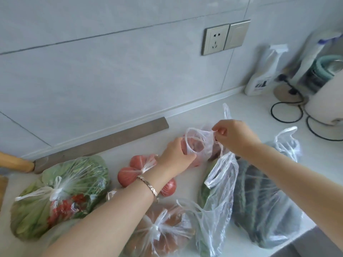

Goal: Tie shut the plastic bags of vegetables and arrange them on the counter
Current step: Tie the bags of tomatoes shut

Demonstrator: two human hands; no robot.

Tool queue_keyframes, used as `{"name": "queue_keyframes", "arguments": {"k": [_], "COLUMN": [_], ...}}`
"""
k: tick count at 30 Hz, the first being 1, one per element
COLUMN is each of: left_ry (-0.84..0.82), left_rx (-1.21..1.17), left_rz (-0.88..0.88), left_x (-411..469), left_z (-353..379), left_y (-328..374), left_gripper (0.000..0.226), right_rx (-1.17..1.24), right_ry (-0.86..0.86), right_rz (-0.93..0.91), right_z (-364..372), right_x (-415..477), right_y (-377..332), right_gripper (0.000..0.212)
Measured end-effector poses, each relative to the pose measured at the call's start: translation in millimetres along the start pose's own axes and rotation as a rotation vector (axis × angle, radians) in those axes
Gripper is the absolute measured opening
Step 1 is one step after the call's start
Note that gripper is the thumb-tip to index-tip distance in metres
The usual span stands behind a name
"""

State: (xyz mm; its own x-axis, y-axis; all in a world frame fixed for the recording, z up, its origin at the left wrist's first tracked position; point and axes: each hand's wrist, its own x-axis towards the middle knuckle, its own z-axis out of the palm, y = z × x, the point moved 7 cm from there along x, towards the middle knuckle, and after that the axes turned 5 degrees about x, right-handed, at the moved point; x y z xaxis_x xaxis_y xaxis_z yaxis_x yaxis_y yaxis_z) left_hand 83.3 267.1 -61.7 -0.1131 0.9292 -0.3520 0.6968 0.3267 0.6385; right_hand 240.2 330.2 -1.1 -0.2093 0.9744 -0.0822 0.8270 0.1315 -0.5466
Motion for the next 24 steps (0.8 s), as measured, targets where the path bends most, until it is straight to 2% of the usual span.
{"name": "queue_keyframes", "arguments": {"k": [2,4,6,9,12,14,15,17,21,24], "left_ry": [0.037,0.094,0.176,0.336,0.514,0.477,0.412,0.334,0.234,0.209], "left_rx": [0.258,0.328,0.186,-0.079,-0.273,-0.332,-0.365,-0.441,-0.531,-0.234], "left_rz": [-0.103,-0.149,-0.086,-0.079,-0.143,-0.146,-0.13,-0.117,-0.156,-0.042], "left_x": [5,10,14,15,1,-9,-12,-17,-15,-10], "left_z": [0,1,-3,-17,-28,-25,-19,-13,-3,-3], "left_y": [5,20,40,60,62,66,69,74,70,67], "left_gripper": [0.036,0.032,0.024,0.036,0.032,0.028,0.028,0.032,0.041,0.041], "right_rx": [-0.105,-0.184,-0.201,-0.216,-0.048,0.18,0.293,0.436,0.446,0.513], "right_ry": [-0.107,-0.226,-0.311,-0.382,-0.466,-0.471,-0.451,-0.459,-0.478,-0.415], "right_rz": [0.053,0.009,-0.071,-0.2,-0.27,-0.293,-0.302,-0.318,-0.361,-0.274], "right_z": [6,12,23,35,48,48,47,46,47,37], "right_x": [18,33,40,44,36,29,25,20,16,17], "right_y": [26,43,51,52,45,29,21,4,9,30], "right_gripper": [0.03,0.035,0.038,0.041,0.06,0.079,0.08,0.062,0.005,0.023]}}
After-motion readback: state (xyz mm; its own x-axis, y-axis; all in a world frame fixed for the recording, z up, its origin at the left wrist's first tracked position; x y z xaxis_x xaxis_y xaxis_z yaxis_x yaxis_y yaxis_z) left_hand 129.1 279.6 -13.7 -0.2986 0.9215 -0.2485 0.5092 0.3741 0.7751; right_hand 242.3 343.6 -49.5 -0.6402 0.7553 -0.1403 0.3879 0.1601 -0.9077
